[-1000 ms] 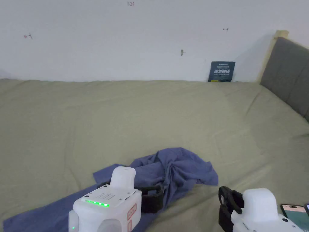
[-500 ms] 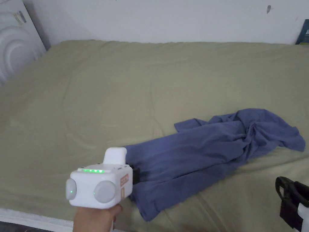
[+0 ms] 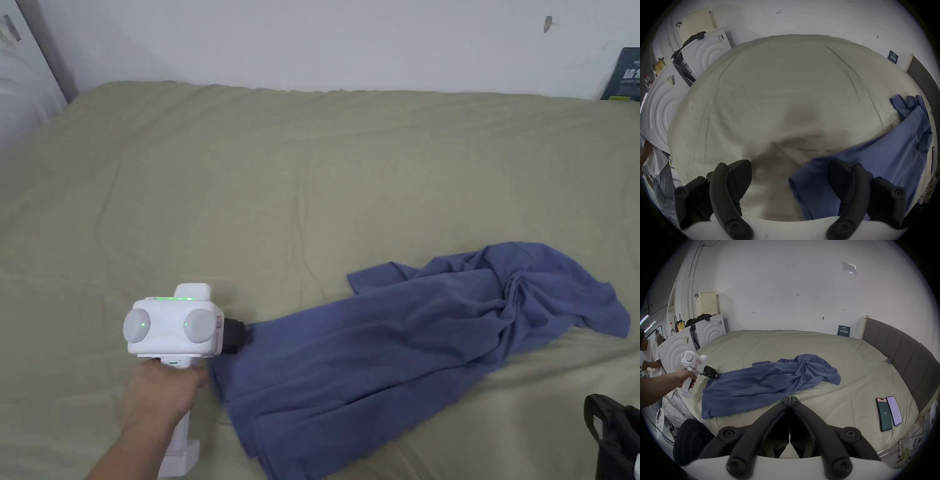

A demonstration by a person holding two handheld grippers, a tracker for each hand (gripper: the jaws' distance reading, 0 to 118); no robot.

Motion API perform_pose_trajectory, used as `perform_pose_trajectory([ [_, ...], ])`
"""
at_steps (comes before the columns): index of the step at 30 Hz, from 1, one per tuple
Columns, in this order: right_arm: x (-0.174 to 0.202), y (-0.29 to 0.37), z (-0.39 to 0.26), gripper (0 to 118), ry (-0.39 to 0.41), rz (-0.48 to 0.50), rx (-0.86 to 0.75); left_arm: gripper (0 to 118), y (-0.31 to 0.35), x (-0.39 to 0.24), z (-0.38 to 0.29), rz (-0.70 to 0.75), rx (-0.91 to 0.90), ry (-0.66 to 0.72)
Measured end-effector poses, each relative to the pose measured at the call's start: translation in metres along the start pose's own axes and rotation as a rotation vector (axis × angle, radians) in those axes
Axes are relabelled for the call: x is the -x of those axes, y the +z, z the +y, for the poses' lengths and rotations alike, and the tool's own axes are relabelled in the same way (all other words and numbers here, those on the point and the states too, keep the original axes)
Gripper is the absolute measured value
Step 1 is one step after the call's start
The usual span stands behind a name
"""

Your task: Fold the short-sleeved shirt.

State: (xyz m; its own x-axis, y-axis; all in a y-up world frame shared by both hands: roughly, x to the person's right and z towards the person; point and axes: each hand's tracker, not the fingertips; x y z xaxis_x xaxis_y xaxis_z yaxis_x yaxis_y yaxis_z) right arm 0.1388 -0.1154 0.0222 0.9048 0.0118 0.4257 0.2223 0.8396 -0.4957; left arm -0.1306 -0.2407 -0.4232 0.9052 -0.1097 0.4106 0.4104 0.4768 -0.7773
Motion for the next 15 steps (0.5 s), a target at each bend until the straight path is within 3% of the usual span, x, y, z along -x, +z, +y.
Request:
perform_pose_trajectory([
  [2, -0.005, -0.002, 0.000, 0, -0.001, -0.012, 0.003, 82, 0.010, -0.007, -0.001, 0.005, -0.009, -0.011],
  [4, -0.014, -0.004, 0.002, 0, -0.018, -0.023, 0.003, 36, 0.016, -0.014, 0.000, -0.044, -0.015, -0.037],
  [6, -0.026, -0.008, 0.004, 0, -0.039, -0.031, 0.010, 0, 0.017, -0.024, -0.002, -0.028, -0.030, -0.090],
  [12, -0.092, -0.066, 0.013, 4, -0.046, -0.118, 0.121, 0, 0.054, -0.015, -0.005, -0.176, -0.101, 0.013],
  [13, -0.107, -0.081, 0.014, 13, -0.074, -0.117, 0.140, 0, 0.064, -0.015, -0.006, -0.174, -0.135, 0.004],
  [14, -0.123, -0.099, 0.017, 30, -0.103, -0.121, 0.167, 0, 0.075, -0.015, -0.006, -0.188, -0.158, 0.004],
  [15, -0.139, -0.119, 0.020, 54, -0.128, -0.121, 0.197, 0, 0.086, -0.014, -0.005, -0.216, -0.175, 0.017],
])
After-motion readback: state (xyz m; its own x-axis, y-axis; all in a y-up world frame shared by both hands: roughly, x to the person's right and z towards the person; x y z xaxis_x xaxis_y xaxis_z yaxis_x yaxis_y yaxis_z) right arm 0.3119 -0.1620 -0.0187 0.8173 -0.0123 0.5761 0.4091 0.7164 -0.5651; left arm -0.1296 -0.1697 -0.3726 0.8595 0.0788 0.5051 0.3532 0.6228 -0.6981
